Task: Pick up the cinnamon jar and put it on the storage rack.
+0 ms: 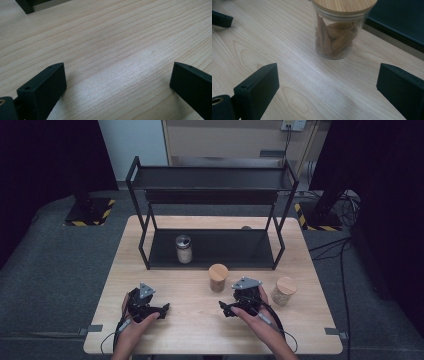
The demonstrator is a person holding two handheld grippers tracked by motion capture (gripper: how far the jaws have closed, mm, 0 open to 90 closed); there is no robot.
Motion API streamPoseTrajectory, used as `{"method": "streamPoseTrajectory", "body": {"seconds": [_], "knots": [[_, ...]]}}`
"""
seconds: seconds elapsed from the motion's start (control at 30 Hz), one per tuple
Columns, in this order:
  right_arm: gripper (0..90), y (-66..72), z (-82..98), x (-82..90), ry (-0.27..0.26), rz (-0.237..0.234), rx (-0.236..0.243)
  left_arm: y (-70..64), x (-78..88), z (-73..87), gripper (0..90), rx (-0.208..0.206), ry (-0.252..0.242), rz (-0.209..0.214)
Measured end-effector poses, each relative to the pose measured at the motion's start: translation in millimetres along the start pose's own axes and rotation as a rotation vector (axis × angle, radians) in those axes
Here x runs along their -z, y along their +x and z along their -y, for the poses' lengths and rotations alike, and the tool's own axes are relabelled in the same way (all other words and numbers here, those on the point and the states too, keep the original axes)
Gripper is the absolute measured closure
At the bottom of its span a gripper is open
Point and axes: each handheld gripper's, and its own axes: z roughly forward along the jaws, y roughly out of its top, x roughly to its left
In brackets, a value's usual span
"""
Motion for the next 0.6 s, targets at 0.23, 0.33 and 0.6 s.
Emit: {"method": "streamPoseTrajectory", "body": {"seconds": [0.23, 0.33, 0.6], "knots": [[4.9, 1.1, -8.6, -9.4, 0.001, 0.010, -0.002, 0.3, 0.0, 0.0, 0.0, 0.000, 0.000, 0.001], [5.0, 1.2, -10.2, -12.5, -0.002, 0.012, -0.006, 0.3, 0.0, -0.1, 0.0, 0.000, 0.000, 0.001], [5.4, 1.6, -11.9, -21.9, -0.003, 0.021, -0.015, 0.9, -0.1, 0.0, 0.0, 0.001, 0.000, 0.004]]}}
